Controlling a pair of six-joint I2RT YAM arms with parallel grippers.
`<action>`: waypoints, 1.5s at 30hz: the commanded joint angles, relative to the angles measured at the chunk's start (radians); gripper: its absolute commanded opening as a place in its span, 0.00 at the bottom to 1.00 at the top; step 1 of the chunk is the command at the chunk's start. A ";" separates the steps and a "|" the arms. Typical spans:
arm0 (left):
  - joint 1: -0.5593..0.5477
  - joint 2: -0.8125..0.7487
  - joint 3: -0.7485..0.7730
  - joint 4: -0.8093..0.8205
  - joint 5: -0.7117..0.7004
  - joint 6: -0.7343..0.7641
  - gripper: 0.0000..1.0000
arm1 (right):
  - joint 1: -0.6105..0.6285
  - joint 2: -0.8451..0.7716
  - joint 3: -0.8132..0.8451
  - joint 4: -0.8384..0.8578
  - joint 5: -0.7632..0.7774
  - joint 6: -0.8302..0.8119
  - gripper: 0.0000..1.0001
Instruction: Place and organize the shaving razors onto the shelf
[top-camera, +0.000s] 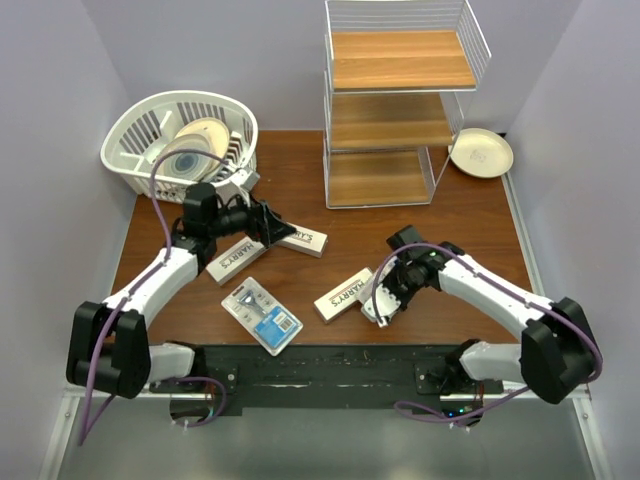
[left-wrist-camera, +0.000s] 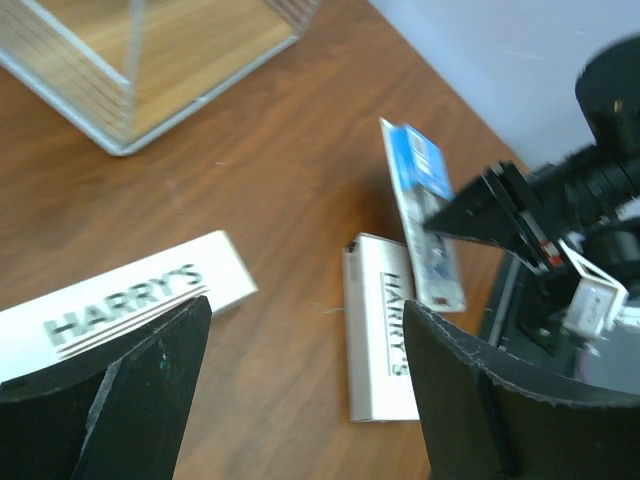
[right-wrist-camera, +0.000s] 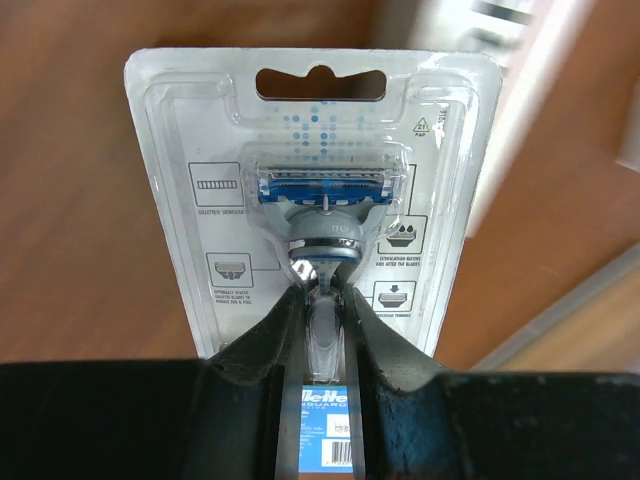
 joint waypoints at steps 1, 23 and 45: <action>-0.051 0.025 -0.040 0.193 0.073 -0.139 0.83 | 0.005 -0.050 0.067 0.088 -0.033 -0.031 0.12; -0.135 0.191 0.006 0.219 0.042 -0.163 0.77 | -0.044 0.213 0.235 0.220 -0.012 -0.213 0.12; -0.128 0.082 -0.047 0.199 0.017 -0.115 0.79 | -0.223 0.517 0.539 -0.128 0.062 -0.854 0.31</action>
